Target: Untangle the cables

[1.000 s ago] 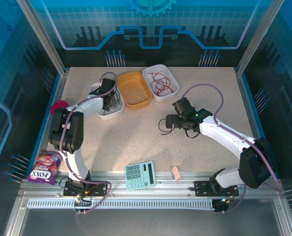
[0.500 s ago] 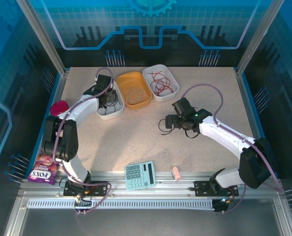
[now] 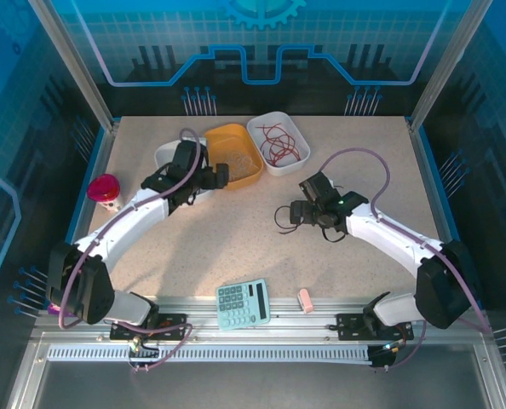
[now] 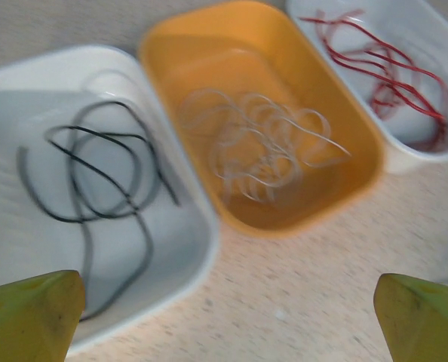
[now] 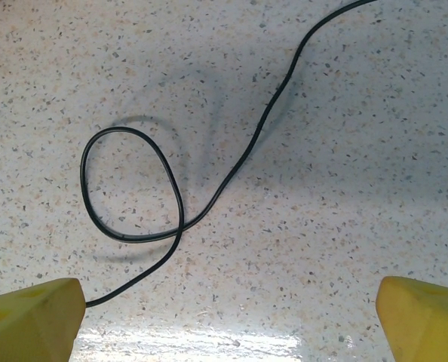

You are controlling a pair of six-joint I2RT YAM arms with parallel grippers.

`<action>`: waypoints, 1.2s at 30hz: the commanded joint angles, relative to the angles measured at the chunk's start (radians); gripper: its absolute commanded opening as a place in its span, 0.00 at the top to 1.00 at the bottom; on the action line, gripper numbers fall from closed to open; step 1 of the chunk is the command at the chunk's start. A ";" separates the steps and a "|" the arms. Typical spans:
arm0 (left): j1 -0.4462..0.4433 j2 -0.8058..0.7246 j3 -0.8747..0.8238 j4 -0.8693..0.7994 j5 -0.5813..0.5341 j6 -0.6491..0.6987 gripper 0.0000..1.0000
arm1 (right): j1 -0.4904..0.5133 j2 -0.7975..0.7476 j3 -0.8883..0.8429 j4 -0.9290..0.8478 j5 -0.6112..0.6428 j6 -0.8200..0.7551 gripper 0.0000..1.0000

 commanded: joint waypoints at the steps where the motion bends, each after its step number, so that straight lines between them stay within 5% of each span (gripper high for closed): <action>1: -0.042 -0.040 -0.058 0.067 0.127 -0.061 0.01 | 0.009 -0.042 -0.025 -0.024 0.037 0.042 0.00; 17: -0.284 0.231 -0.027 0.329 0.322 0.012 0.02 | -0.131 -0.264 -0.198 -0.029 -0.009 0.103 0.00; 26: -0.337 0.483 0.142 0.276 0.406 0.112 0.25 | -0.270 -0.442 -0.289 -0.060 -0.071 0.095 0.00; 36: -0.336 0.623 0.275 0.088 0.235 0.108 0.44 | -0.312 -0.522 -0.337 -0.052 -0.106 0.092 0.00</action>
